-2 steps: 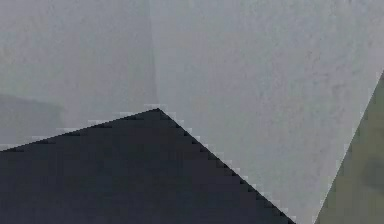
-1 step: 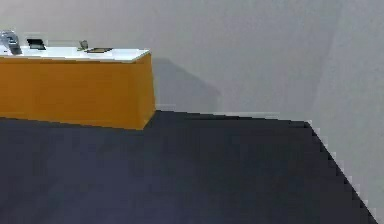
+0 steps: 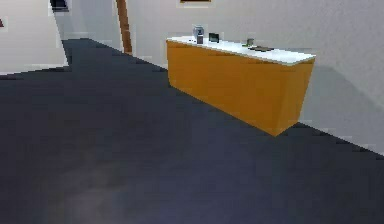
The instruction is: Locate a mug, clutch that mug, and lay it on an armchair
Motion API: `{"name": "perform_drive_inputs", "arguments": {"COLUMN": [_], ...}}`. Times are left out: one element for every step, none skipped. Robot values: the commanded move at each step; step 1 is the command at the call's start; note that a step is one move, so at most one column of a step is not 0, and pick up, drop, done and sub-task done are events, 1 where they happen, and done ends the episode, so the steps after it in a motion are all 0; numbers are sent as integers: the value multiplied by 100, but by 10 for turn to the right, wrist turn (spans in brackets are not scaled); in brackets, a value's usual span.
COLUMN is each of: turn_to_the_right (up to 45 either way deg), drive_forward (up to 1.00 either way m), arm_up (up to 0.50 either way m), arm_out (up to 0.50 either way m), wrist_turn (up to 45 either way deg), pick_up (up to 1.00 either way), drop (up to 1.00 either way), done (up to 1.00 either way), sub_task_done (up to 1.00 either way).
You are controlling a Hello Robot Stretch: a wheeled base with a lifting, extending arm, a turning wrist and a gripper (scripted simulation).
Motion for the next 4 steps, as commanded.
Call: {"name": "perform_drive_inputs", "arguments": {"turn_to_the_right": [0, -180, 0, -30], "drive_forward": [35, 0, 100, 0], "arm_up": [0, 0, 0, 0], "arm_out": [0, 0, 0, 0], "wrist_turn": [0, 0, 0, 0], "pick_up": [0, 0, 0, 0], "drop": [0, 0, 0, 0], "done": [0, 0, 0, 0], "sub_task_done": [0, 0, 0, 0]}}
